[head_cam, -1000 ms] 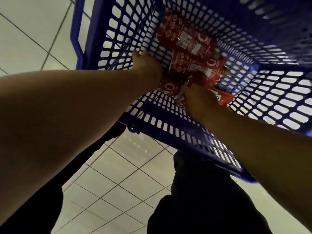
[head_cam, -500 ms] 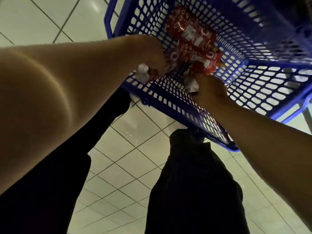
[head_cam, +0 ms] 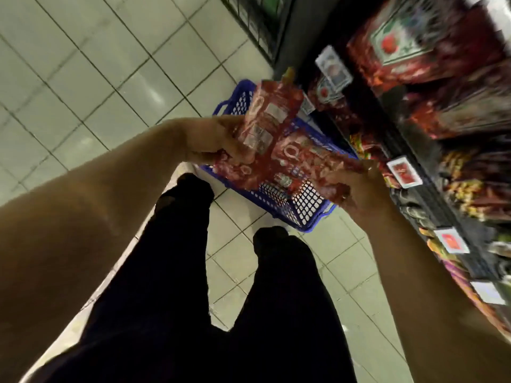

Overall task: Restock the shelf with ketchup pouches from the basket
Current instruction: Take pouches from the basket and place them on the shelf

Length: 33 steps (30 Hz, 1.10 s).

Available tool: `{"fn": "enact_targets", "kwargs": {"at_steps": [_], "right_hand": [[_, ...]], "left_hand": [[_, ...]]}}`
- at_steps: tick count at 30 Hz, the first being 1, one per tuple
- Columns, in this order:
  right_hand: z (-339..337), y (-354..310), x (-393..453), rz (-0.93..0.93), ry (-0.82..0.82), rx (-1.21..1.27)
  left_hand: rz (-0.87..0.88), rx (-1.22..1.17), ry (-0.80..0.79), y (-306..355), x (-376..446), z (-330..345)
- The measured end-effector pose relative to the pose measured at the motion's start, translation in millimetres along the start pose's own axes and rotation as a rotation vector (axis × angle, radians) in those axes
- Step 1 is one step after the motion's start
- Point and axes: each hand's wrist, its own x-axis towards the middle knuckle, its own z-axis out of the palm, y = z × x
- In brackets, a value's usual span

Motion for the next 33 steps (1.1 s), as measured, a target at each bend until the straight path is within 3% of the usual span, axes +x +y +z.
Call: {"fn": "enact_targets", "kwargs": {"at_steps": [3, 9, 12, 15, 18, 25, 29, 33], "right_hand": [[-4, -43, -71, 0.077, -0.128, 0.222], [25, -93, -190, 0.06, -0.387, 0.708], [47, -116, -227, -0.051, -0.436, 0.722], [64, -136, -250, -0.222, -0.449, 0.672], [83, -150, -265, -0.399, -0.377, 0.427], [107, -192, -293, -0.661, -0.109, 0.205], [108, -208, -311, -0.608, -0.047, 0.214], [98, -206, -327, -0.591, -0.029, 0.366]], "left_hand": [[0.074, -0.165, -0.041, 51, -38, 28], [0.223, -0.319, 0.187, 121, -103, 78], [0.281, -0.363, 0.203, 152, -124, 101], [0.272, -0.458, 0.046, 185, -138, 121], [0.283, -0.456, -0.143, 213, -149, 132], [0.337, -0.228, -0.303, 263, -151, 134], [0.337, -0.174, -0.235, 290, -152, 153], [0.296, -0.322, -0.2, 296, -153, 170]]}}
